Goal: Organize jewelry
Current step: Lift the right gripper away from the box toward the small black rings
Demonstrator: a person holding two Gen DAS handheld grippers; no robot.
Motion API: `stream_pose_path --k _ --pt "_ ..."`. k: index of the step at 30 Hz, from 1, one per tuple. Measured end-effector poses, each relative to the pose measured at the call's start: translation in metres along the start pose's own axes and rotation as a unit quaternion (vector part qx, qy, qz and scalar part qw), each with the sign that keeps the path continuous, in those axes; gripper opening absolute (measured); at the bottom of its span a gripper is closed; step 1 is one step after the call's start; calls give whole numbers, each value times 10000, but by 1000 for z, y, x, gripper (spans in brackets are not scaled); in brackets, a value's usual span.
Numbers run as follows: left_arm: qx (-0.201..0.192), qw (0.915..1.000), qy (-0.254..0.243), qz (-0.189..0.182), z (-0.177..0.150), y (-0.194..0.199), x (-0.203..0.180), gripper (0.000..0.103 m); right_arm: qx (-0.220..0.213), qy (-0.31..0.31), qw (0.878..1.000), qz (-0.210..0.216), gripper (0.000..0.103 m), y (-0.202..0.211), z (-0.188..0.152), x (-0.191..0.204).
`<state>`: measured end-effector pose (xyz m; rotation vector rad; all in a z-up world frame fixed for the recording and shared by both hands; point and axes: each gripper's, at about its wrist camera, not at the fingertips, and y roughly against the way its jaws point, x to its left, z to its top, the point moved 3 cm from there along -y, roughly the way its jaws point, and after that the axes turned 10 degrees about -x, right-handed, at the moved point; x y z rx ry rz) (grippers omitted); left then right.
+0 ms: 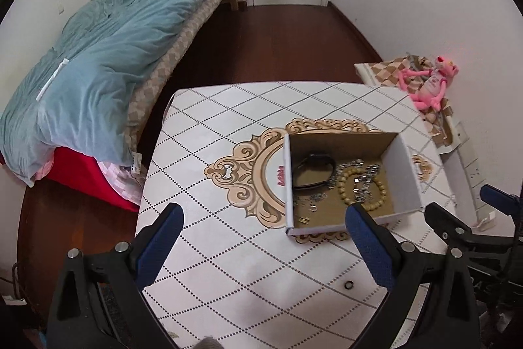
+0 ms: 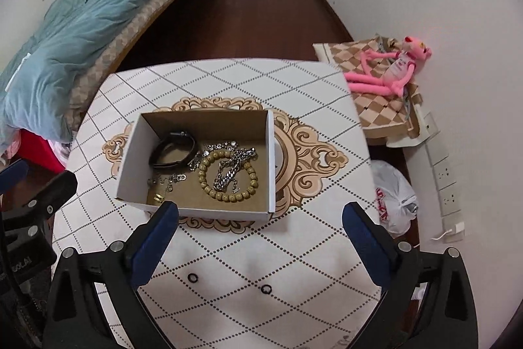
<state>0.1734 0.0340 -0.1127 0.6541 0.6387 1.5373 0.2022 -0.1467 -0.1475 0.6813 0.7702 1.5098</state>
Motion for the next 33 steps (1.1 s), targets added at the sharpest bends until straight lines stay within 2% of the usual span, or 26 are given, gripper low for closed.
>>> stream_pose_path --k 13,21,27,33 --pt "-393 9990 187 -123 2 72 0 101 -774 -139 9968 -130 101 90 3 -12" --pt "-617 9978 205 -153 2 100 0 101 -1030 -301 9941 -179 101 123 -1 -20" --pt "-543 9982 198 -129 -5 90 -3 101 -904 -470 9947 -121 101 118 -11 -28" --pt "-62 9998 136 106 -35 40 -7 101 -335 -611 9971 -309 101 66 -44 -46"
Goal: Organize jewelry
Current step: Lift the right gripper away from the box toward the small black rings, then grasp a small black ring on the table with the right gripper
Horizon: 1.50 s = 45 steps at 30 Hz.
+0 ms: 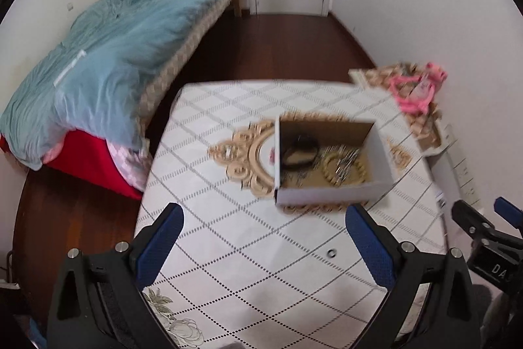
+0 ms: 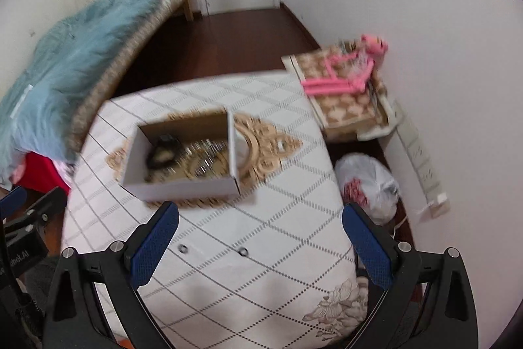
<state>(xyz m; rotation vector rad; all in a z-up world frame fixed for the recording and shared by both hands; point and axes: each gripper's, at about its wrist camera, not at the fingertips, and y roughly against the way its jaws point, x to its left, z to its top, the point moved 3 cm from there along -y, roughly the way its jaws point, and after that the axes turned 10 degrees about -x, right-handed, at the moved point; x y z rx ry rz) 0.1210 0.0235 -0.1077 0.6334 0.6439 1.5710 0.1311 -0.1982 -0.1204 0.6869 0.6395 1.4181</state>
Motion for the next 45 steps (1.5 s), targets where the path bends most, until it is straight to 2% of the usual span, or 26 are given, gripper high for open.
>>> stream_pose_path --k 4,6,8,12,15,16,18,20,26,30,33,35,38,39,43,45 --pt "419 9988 -150 208 -31 -40 -4 101 575 -214 9981 42 101 -53 -43 -12" --pt "620 9975 -215 258 -46 -55 -6 101 738 -278 9968 122 92 -74 -61 -13" --pt "813 9958 -261 318 -60 -70 -6 101 879 -298 9955 204 73 -91 -79 -10" --pt "1053 9934 -303 342 -77 -85 -5 101 868 -170 9953 393 64 -108 -102 4" --pt "1147 9922 -329 360 -84 -92 -5 101 800 -26 9958 442 52 -112 -109 15" --pt "1172 9919 -323 361 -86 -93 -5 101 816 2 9957 439 44 -113 -112 17" --pt "1199 9917 -324 339 -88 -95 -6 101 705 106 9967 398 37 -112 -112 20" --pt "1219 9915 -318 320 -89 -98 -8 101 597 231 9976 275 13 -112 -113 22" --pt "1217 9922 -253 70 -92 -100 -24 101 507 -58 9982 314 13 -104 -109 7" --pt "1293 9908 -169 -358 -98 -105 -49 100 421 -357 9982 224 13 -96 -101 -13" --pt "1212 9906 -273 -577 -102 -106 -68 100 393 -399 9984 122 13 -94 -99 -22" --pt "1133 9907 -358 -661 -103 -105 -77 80 396 -462 9981 75 13 -94 -99 -27" --pt "1134 9900 -487 -681 -106 -108 -86 59 412 -561 9976 44 13 -95 -99 -34" --pt "1096 9905 -519 -645 -107 -108 -87 58 414 -596 9974 37 13 -96 -98 -36" --pt "932 9914 -598 -701 -103 -107 -89 27 405 -662 9970 27 13 -96 -97 -39" --pt "910 9913 -612 -724 -103 -107 -88 18 394 -674 9969 17 13 -96 -97 -39"
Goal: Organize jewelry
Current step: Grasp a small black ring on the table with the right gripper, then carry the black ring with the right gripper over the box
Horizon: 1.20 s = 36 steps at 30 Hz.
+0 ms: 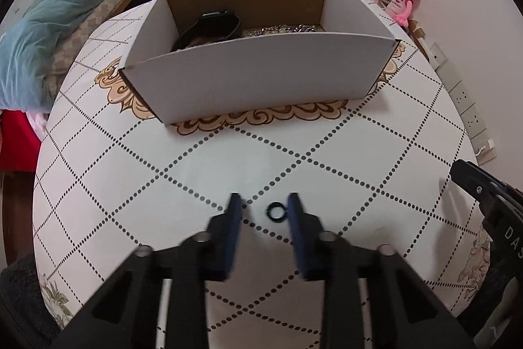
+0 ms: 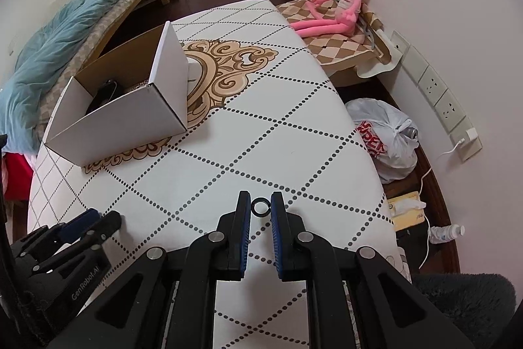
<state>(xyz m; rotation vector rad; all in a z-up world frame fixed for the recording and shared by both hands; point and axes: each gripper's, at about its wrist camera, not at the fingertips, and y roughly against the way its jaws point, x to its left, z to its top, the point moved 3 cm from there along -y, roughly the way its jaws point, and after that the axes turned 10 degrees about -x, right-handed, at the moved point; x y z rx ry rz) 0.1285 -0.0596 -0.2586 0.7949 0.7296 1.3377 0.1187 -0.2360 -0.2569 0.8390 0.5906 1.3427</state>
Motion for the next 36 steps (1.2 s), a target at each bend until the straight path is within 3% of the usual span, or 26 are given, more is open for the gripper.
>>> stream_pose_path --k 2,14,21,25,31,36 --pt "-22 10000 -9 -34 -1 -1 1 10 -9 -25 10000 5 13 0 1 -1" --pt "-252 9992 91 -297 14 21 4 10 -245 -116 9994 216 13 19 18 4" --pt "-583 9960 363 -574 70 59 29 10 -437 -174 9956 805 13 35 63 32" --pt "-506 9946 493 -757 110 53 47 10 -379 -140 9911 1270 13 26 97 56" --pt "-130 9952 564 -788 139 20 66 10 149 220 9870 1587 13 -16 133 98" --pt "208 9960 703 -508 146 5 76 15 789 445 9830 1595 14 -52 144 115"
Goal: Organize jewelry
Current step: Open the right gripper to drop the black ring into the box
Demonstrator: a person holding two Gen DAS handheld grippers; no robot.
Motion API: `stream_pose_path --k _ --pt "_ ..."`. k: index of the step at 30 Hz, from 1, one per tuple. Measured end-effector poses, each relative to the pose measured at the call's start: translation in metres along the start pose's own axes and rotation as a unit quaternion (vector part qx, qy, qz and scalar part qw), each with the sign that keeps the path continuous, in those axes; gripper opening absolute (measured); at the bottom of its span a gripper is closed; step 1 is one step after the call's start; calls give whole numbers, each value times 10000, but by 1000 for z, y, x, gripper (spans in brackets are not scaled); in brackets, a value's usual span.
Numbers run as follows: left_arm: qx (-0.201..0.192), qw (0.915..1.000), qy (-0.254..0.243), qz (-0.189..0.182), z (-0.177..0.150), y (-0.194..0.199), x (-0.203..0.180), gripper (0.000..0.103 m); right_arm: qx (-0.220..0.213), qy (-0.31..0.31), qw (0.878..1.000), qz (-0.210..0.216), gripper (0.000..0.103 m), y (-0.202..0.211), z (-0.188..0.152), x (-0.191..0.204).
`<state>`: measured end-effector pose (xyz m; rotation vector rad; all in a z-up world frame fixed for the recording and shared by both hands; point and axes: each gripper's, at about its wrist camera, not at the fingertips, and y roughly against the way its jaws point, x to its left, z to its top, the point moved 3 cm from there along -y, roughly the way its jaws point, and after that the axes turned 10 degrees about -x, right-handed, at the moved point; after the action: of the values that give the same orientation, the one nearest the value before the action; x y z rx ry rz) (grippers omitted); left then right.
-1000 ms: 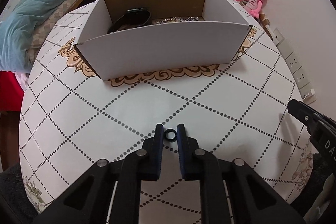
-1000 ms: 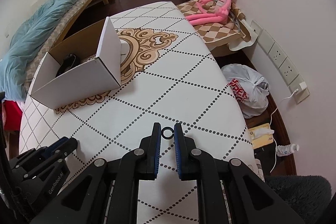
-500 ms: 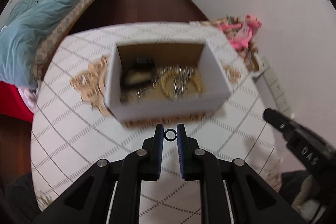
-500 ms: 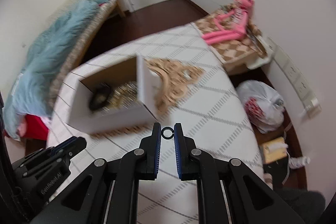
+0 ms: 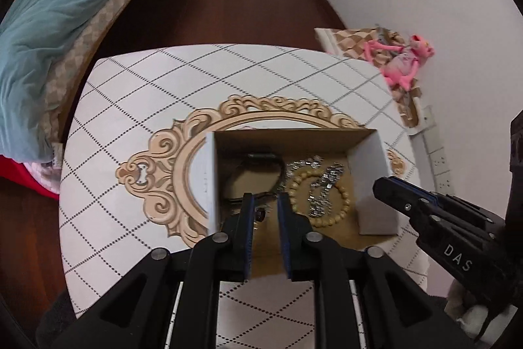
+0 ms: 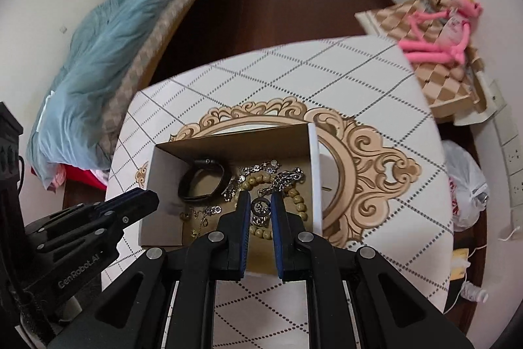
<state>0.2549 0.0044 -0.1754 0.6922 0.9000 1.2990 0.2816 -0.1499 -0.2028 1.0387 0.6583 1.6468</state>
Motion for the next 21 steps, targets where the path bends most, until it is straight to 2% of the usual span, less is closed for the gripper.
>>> stream_pose_path --k 1,3,4,5,7,12,14,16,19,21 --pt "32 10000 28 90 1 -1 2 17 91 24 10000 -30 14 -4 1 0" --pt "-8 9998 25 199 4 -1 5 33 198 14 9998 -57 16 -7 2 -3" --pt "-39 9996 20 288 5 1 7 62 198 8 9998 -81 22 -6 3 -4" --pt "-89 9995 41 292 6 2 9 81 194 4 9998 -86 29 -6 3 -5" --pt "-169 9993 85 326 7 6 14 82 195 -51 9998 -91 36 -4 3 -7" --pt "-233 9982 188 513 5 12 24 84 69 12 9996 -276 39 6 1 -9" --pt "-257 9975 205 623 2 14 27 92 22 77 9992 -385 52 10 -2 -9" --pt "-293 9969 175 711 -2 16 29 96 -77 258 9975 -656 58 16 -5 -7" --pt "-372 9947 69 951 -11 22 29 98 -120 433 9944 -956 58 22 -11 -6" --pt "-382 9936 7 1065 -16 25 28 98 -104 509 9924 -1117 69 25 -17 -4"
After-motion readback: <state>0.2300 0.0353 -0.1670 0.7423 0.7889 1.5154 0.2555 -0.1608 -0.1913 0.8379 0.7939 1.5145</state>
